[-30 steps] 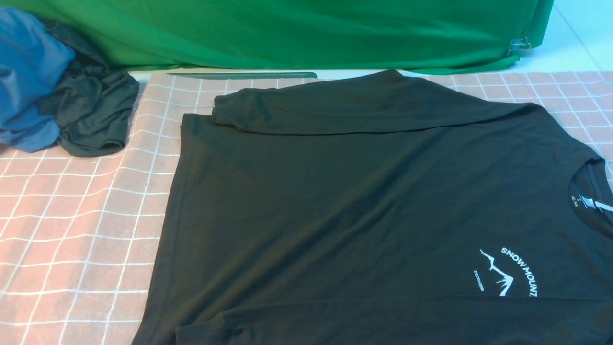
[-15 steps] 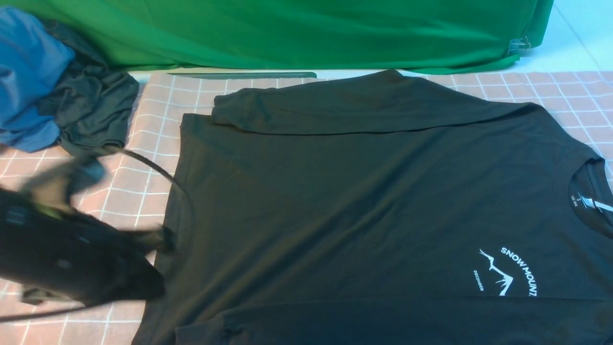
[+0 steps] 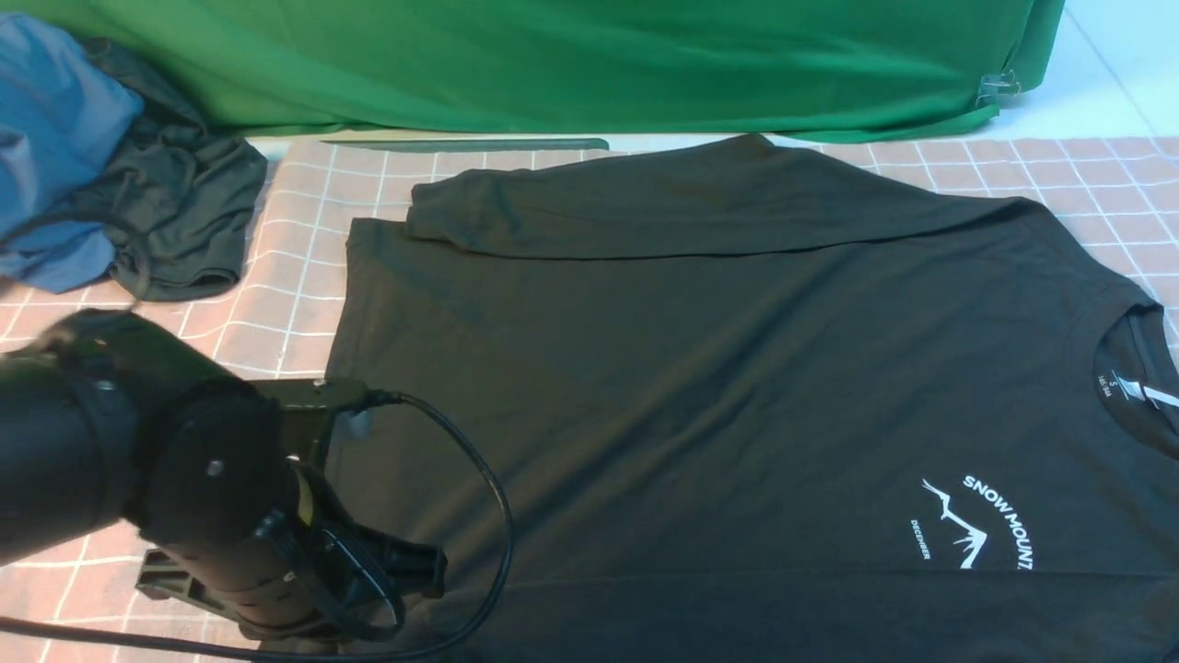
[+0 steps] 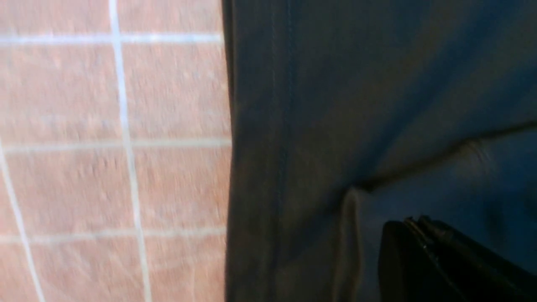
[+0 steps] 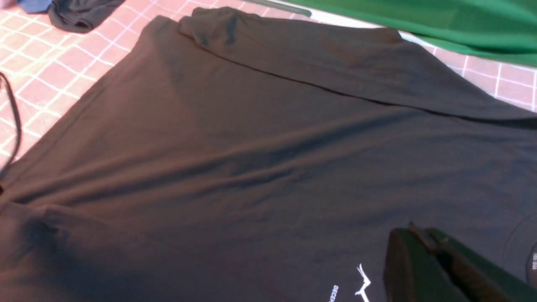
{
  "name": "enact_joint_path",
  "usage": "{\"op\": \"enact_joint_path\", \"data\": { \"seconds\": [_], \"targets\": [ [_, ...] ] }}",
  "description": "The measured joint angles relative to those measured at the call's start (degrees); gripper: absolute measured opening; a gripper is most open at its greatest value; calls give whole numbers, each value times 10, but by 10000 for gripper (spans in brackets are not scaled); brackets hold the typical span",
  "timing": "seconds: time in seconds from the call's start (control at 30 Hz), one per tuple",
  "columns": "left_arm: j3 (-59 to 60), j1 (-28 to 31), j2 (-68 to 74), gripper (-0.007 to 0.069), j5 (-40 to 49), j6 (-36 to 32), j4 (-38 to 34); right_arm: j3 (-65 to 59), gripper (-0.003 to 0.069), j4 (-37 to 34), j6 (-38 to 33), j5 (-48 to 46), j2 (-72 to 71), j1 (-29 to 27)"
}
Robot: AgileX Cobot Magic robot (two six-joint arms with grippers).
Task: Fold a long-sleeved shirt over a pink coffee tablecloth.
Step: 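Grasp the left edge of the dark T-shirt lying flat on the table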
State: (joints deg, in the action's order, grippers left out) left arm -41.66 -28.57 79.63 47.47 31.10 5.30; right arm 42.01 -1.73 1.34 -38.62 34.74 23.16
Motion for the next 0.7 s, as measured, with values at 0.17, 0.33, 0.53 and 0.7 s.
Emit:
{"op": "enact_joint_path", "data": {
  "seconds": [0.17, 0.33, 0.53, 0.7],
  "targets": [
    [0, 0, 37, 179, -27, -1, 3, 0, 38, -1, 0, 3, 0, 0],
    [0, 0, 62, 340, -38, -1, 5, 0, 38, -1, 0, 5, 0, 0],
    [0, 0, 66, 446, -49, -1, 5, 0, 38, -1, 0, 8, 0, 0],
    [0, 0, 68, 448, -69, -1, 6, 1, 38, -1, 0, 17, 0, 0]
  ]
}}
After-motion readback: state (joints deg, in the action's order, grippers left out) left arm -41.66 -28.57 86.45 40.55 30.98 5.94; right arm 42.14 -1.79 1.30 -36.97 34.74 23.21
